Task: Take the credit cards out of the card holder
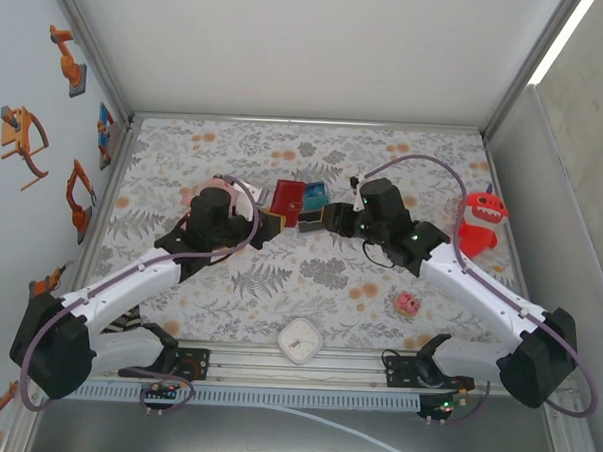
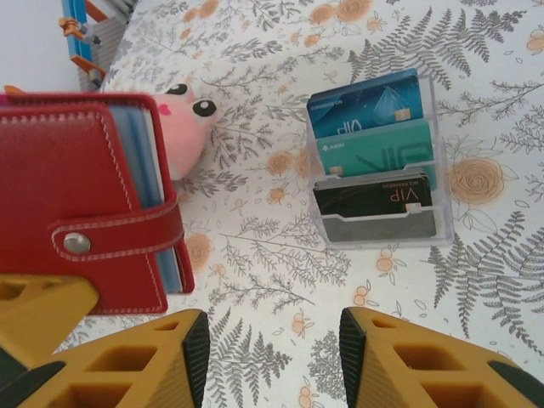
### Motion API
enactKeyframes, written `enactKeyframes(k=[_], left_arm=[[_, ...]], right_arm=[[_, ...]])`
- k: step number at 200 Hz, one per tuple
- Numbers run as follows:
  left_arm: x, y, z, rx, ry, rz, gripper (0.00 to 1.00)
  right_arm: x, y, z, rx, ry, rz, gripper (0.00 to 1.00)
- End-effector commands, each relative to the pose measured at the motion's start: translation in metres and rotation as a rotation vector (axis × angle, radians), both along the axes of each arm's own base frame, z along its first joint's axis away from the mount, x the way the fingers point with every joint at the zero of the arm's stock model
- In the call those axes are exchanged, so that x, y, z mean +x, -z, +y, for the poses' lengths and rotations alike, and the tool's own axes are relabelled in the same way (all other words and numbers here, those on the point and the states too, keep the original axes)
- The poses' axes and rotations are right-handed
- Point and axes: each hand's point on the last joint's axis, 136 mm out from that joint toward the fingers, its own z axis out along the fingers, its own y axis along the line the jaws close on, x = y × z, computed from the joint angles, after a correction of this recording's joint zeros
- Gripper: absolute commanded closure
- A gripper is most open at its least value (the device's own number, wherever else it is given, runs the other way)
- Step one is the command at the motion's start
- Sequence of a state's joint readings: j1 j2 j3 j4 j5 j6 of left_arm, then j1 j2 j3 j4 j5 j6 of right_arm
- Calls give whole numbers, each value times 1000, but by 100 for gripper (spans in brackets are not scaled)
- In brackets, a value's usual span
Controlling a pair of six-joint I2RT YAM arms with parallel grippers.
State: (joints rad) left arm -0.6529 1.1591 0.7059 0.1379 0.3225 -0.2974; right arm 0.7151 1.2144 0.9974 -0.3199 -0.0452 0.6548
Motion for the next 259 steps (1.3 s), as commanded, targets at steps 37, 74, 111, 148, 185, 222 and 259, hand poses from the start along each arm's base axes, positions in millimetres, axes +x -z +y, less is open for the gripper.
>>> enactKeyframes(k=[37,74,111,148,185,222,259], left_arm=[[11,-2,13,1,-99,-33,100],[13,4,17,10,-131,-31,100],[15,7,19,23,-140,-28,100],[15,8,16,26,-125,-25,100],[14,5,13,15,-108,-27,100],[13,5,10,6,-97,-17,100],[11,4,8,-4,-85,-19,100]], right_arm=[[-1,-16,39,-73,4,-33,64],[0,-18,62,-33,-49,-20,67],[5,-19,69,-19,-52,-18,66],[6,-21,91,59,-104,-10,65],[8,-21,106,102,-137,0,65],[13,-19,116,113,-150,5,65],[17,-14,120,100,-143,11,66]])
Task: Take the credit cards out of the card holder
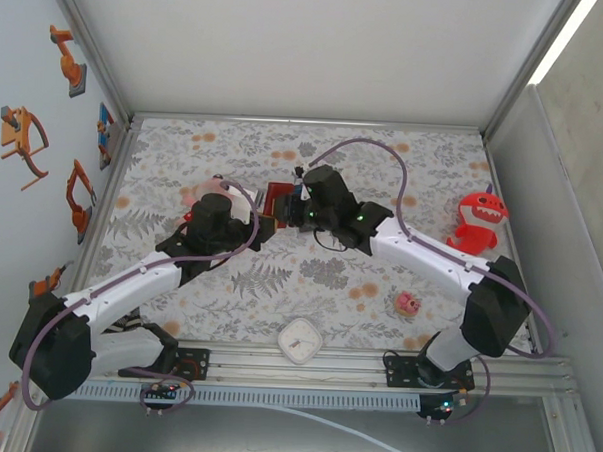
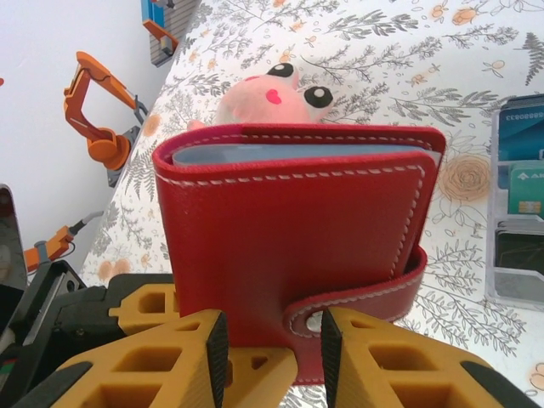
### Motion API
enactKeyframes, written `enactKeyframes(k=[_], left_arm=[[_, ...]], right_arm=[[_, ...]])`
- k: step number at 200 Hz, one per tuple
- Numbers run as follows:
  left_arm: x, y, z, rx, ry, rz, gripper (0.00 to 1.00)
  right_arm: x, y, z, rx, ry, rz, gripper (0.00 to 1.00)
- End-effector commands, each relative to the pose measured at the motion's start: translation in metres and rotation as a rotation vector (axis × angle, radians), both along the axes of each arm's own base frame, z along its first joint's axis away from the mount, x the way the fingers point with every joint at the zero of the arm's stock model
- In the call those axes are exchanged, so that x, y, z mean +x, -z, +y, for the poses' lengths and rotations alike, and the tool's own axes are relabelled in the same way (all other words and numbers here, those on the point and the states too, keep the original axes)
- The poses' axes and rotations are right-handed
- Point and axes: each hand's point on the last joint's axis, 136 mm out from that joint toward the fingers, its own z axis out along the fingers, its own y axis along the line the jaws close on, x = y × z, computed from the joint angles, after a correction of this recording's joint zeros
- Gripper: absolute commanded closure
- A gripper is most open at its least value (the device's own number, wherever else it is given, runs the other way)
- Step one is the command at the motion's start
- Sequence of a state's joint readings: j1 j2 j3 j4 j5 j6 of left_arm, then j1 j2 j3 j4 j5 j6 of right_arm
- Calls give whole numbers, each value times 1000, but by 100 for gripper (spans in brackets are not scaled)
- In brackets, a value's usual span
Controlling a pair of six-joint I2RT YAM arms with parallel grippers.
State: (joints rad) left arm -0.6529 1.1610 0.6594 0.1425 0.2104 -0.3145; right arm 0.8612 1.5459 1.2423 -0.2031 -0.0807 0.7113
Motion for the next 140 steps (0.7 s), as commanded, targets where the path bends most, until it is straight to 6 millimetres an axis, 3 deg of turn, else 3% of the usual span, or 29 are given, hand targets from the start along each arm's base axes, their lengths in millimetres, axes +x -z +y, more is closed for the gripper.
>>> enactKeyframes(k=[1,140], left_arm=[[2,-20,-8,-60,23,-42,100],[-5,-46,-6,-122,34,-99,100]], right_arm=[[4,-13,10,35,2,-15,66],[13,23,-2,-53,69,57,72]])
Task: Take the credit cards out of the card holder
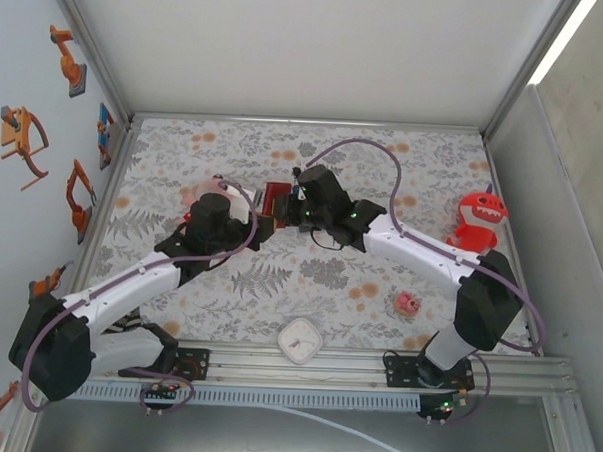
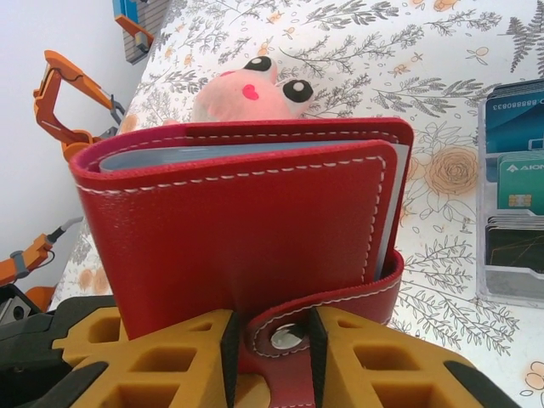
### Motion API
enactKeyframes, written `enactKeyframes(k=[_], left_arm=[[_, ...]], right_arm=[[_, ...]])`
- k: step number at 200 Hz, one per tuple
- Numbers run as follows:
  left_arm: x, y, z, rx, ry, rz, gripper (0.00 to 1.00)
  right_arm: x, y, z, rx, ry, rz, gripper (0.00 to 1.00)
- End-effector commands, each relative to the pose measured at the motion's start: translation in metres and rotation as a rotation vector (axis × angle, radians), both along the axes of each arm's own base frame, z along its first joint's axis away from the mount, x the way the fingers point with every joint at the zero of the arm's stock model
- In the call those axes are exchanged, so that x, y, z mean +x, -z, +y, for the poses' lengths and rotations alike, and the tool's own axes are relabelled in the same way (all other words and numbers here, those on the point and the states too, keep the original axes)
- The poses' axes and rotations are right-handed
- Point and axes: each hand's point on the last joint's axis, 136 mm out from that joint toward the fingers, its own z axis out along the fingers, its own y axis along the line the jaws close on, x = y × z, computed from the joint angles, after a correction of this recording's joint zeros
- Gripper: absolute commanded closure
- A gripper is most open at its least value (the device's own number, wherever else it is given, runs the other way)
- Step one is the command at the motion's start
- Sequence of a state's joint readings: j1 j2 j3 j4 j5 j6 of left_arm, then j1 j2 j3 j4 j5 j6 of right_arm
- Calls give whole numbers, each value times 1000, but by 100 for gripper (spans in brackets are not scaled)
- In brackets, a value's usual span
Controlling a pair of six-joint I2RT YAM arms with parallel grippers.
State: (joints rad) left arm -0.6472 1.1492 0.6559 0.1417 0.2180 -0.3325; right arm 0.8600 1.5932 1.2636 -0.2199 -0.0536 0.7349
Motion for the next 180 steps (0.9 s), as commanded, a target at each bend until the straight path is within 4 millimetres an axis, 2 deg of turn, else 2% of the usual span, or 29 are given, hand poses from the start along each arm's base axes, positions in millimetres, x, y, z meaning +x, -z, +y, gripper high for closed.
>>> enactKeyframes(k=[1,58,98,142,180], left_arm=[[-4,-43,-8,-104,37,-108,100],[-5,-42,-8,-111,39,-101,100],[-3,-38,-10,-107,42,-89,100],[-3,-35,-10,-107,38,-78,100],[-3,-36,-8,-101,28,-79,100]], right_arm=[[5,7,-4,-21,32,25,72],[4,10,-3,-16,26,36,85],[4,6,-2,3,21,25,100],[3,2,-3,7,13,14,100],[4,-1,-17,1,46,-7,100]])
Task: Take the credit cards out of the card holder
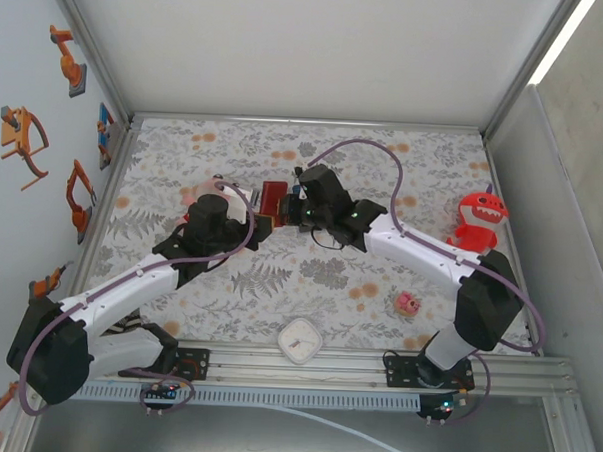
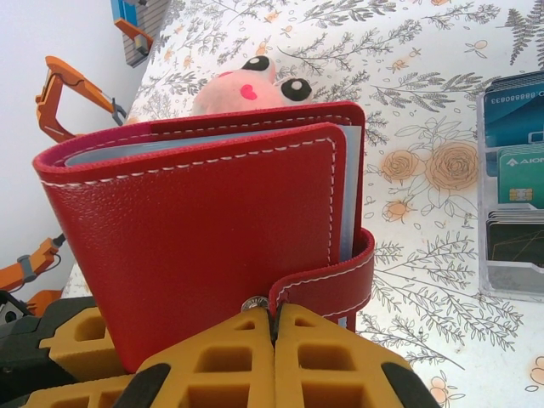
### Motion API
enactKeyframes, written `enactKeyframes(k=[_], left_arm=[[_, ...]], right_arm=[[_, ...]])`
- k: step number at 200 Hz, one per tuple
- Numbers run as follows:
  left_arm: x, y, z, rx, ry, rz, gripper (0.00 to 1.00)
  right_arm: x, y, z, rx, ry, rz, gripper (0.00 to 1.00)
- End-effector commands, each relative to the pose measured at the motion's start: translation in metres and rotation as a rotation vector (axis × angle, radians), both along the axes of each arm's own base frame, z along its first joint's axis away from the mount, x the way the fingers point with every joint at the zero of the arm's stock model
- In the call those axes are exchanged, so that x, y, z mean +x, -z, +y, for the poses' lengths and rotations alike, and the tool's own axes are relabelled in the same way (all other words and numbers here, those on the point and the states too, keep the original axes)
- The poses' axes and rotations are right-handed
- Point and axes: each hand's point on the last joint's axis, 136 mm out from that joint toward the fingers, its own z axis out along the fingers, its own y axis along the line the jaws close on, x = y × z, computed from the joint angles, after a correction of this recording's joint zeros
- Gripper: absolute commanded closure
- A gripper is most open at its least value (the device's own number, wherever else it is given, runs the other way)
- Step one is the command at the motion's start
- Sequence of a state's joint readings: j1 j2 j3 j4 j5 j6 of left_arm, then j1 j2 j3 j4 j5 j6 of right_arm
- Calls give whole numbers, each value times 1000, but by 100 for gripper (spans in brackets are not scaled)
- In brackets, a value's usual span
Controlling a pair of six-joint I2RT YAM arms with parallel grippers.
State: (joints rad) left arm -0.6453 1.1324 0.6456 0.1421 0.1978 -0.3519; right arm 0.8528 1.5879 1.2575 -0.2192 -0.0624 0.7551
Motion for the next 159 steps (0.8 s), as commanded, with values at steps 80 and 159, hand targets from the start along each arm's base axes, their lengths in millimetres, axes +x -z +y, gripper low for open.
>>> enactKeyframes(k=[80,159], left_arm=[[-10,-47,-21,-117,120,-60,100],[-22,-69,-25,-225,181,12,100]], right_arm=[[2,-21,-33,54,7,-85,100],[-2,-32,-63,56,37,-130,95]])
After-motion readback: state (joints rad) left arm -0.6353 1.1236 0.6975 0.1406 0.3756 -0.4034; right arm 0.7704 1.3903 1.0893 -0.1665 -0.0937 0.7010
